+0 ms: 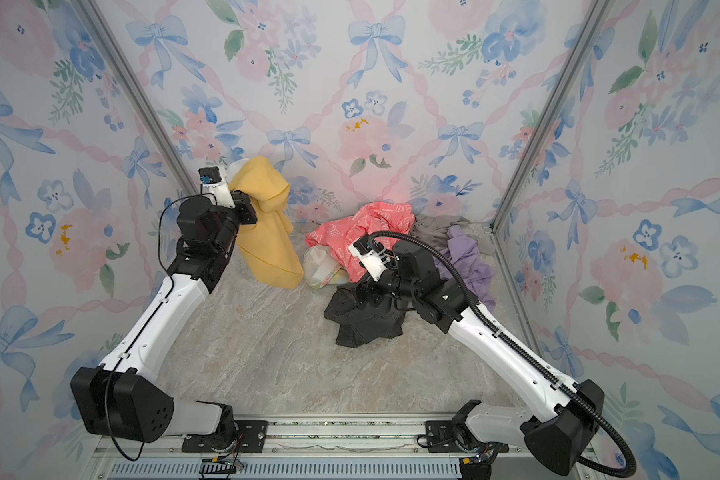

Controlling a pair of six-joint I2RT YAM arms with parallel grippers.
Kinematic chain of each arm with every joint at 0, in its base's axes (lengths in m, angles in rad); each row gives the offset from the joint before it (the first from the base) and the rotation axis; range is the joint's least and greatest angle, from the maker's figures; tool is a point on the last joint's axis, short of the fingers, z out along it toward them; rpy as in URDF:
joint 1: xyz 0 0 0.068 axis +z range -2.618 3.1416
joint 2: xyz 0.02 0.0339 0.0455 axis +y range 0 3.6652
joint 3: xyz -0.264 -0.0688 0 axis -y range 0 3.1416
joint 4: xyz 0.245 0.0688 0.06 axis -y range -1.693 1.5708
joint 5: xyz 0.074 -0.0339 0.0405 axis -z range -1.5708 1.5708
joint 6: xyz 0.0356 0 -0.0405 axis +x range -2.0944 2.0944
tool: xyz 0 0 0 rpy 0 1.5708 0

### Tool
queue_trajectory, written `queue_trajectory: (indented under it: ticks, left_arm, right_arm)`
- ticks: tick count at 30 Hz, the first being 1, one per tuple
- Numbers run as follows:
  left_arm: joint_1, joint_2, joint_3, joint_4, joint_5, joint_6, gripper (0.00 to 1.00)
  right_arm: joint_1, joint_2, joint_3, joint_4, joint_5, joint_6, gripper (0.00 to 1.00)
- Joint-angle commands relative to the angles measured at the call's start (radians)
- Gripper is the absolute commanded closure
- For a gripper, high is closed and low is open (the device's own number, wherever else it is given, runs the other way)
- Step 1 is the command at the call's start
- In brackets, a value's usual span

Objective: Pick out a specific cloth from the pile
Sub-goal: 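Carry the yellow cloth off with the left gripper while the right releases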

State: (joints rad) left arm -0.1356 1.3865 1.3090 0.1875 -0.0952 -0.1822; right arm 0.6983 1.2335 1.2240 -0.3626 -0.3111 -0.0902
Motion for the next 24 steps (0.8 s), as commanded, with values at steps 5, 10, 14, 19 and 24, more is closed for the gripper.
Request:
queue_trajectory:
  ticks: [5,10,14,19,24]
  left_arm:
    - [0.039,-0.021,-0.064,0.168,-0.154,0.042,1.0]
    - [0.086,0.002,-0.073,0.179,-0.171,0.035,1.0]
    - [0.154,0.023,-0.077,0.186,-0.137,-0.02,1.0]
    - [0.227,0.083,-0.042,0.187,-0.077,-0.049,1.0]
    - [0.244,0.136,-0.018,0.219,-0.08,-0.036,1.0]
  right_arm:
    - [0.057,-0.035,-0.09,0.056,0.017,-0.036,0.03]
    - [0.074,-0.049,-0.129,0.09,0.03,-0.052,0.02]
    - [0.076,-0.051,-0.15,0.115,0.025,-0.051,0.02]
    - [0.079,-0.045,-0.159,0.138,0.02,-0.046,0.02]
    - [0.083,-0.044,-0.168,0.162,0.022,-0.036,0.01]
